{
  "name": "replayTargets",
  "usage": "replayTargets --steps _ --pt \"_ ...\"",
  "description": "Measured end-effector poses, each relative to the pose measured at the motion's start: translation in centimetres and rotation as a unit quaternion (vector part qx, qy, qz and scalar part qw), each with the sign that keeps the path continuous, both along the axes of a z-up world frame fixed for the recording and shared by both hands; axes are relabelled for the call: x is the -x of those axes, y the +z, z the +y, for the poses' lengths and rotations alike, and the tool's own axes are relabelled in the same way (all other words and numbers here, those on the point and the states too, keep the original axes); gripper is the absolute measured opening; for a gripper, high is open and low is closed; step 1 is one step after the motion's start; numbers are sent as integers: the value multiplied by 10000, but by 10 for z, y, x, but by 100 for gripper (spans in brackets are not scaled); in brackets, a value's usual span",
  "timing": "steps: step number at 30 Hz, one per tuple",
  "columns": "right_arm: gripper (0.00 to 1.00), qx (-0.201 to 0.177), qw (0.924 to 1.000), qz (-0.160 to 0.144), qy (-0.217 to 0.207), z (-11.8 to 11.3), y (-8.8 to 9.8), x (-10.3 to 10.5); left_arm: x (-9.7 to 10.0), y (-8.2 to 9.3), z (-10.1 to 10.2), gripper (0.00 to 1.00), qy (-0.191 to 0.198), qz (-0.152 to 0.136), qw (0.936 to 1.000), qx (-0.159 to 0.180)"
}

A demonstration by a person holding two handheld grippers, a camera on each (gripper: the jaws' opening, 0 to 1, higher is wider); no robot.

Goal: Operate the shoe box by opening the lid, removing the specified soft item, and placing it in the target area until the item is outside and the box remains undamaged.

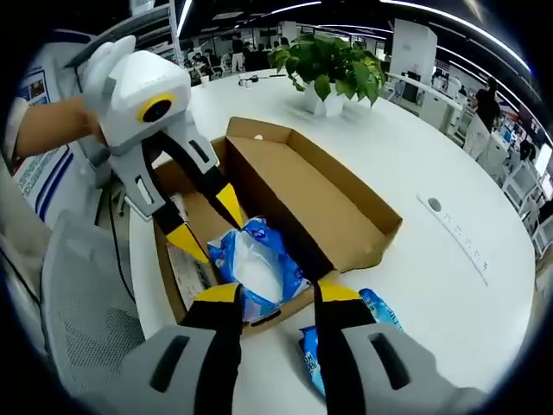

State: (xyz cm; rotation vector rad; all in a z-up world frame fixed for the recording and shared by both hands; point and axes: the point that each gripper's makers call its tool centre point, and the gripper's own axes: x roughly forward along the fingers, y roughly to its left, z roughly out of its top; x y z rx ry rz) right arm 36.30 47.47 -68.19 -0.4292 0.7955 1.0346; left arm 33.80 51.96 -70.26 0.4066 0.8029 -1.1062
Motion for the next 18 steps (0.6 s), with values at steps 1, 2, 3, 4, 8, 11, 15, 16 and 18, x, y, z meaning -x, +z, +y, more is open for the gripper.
replayTargets --steps 1,2,3,4,8,11,15,16,18 --pt "29 0 10000 16 18 2 -3 -2 1 -1 -2 27 -65 25 10000 3" --pt "28 4 10000 23 31 4 -4 -3 1 -3 -4 26 -156 46 9999 -4" --pt "27 8 10000 23 47 5 -6 -4 2 -4 -5 25 -223 52 9997 -17" --pt "26 16 10000 18 79 8 -8 -5 4 -6 -7 23 -348 64 9994 -41" --pt "22 34 9999 16 160 15 -17 -11 6 -14 -11 21 -665 89 9976 -171" --pt "18 28 9998 3 190 21 -22 -15 6 -18 -13 18 -821 111 9963 -238" --pt "15 14 9998 48 209 27 -27 -17 7 -25 -14 16 -972 187 9945 -339" --pt "15 25 9997 82 227 30 -30 -17 8 -28 -15 15 -1038 228 9936 -371" --pt "14 45 9996 107 249 33 -33 -18 9 -31 -14 13 -1092 236 9928 -438"
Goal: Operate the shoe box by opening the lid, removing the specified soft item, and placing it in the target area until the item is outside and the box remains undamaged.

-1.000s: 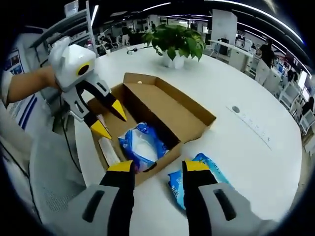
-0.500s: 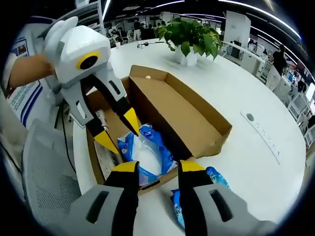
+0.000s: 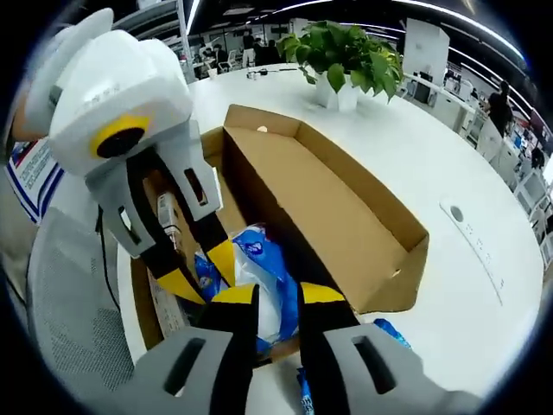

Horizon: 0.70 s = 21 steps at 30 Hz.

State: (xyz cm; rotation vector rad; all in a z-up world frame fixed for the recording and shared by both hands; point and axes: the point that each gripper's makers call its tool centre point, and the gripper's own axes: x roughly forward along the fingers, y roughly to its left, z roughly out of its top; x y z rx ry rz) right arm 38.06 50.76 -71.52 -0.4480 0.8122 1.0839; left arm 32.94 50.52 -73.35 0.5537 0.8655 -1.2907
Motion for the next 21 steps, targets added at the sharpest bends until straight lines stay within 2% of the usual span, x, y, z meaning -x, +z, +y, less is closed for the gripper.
replayTargets --steps 4,9,11,21 --pt "9 49 10000 -24 71 8 -8 -2 0 -3 0 7 -61 39 10000 -47" --pt "3 168 9998 -20 122 11 -18 -2 -1 -3 3 2 67 112 9999 -26" --pt "0 161 9998 5 120 11 -18 -2 -2 -2 4 1 116 129 9998 -12" --pt "0 124 9998 97 158 13 -10 8 4 5 10 0 181 147 9997 -40"
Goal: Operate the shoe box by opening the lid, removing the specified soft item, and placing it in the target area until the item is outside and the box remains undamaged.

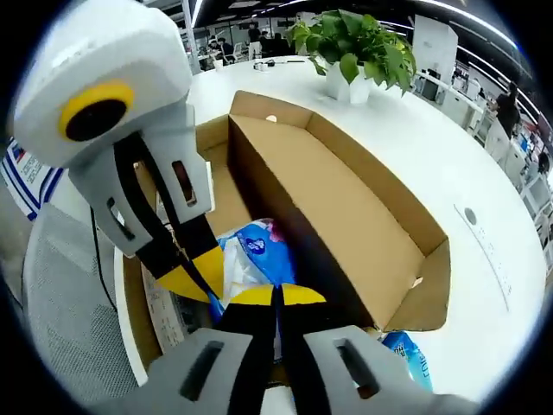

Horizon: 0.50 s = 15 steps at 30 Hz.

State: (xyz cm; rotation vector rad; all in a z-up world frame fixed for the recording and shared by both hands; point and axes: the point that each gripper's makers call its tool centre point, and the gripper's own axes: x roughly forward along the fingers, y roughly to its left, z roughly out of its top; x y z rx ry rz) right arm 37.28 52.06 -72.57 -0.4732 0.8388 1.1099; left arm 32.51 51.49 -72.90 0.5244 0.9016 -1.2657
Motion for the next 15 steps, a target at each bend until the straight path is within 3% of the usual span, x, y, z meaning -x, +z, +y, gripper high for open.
replayTargets --steps 15 --pt "0 -267 9990 -324 162 11 37 2 -4 31 8 0 39 -406 9992 -37"
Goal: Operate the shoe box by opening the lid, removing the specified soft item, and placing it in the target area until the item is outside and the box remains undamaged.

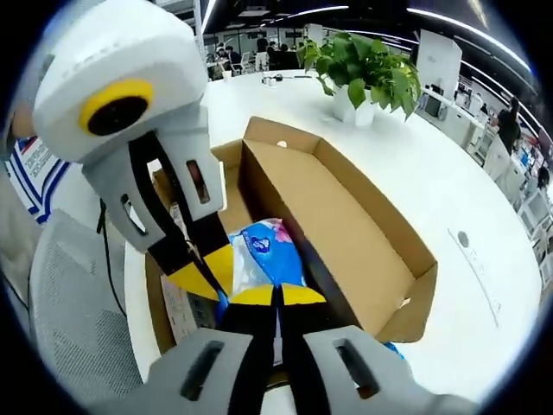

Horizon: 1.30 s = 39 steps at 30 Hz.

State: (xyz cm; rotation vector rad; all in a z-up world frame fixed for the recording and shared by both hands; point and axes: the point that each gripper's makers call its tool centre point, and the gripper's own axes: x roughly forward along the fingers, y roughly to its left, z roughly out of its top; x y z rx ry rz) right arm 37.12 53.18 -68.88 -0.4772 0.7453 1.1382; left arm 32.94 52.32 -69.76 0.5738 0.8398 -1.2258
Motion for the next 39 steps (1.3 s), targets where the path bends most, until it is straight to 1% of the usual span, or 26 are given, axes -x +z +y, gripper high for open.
replayTargets --steps 3,6,12,20,23,27,30,34,39 --pt "0 -76 10000 -23 4 1 9 0 -1 6 0 0 6 -57 10000 -1" --pt "0 -215 9998 24 -21 3 18 1 -2 13 2 0 39 -101 9999 16" --pt "0 -405 9992 7 -44 4 37 2 -3 33 2 0 114 -230 9996 108" --pt "0 -513 9986 -85 65 -1 59 7 0 54 -2 0 119 -389 9991 136" --pt "0 -483 9986 -122 162 -6 65 11 2 62 -5 0 144 -423 9989 170" --pt "0 -526 9983 -133 225 -13 77 15 6 74 -13 0 114 -485 9985 239" --pt "0 -550 9981 -134 259 -17 83 19 8 78 -19 0 73 -509 9983 261" --pt "0 -555 9977 -177 344 -26 93 26 14 87 -33 0 -36 -555 9980 310" --pt "0 -554 9977 -186 349 -38 102 33 18 95 -49 0 -141 -599 9975 353"
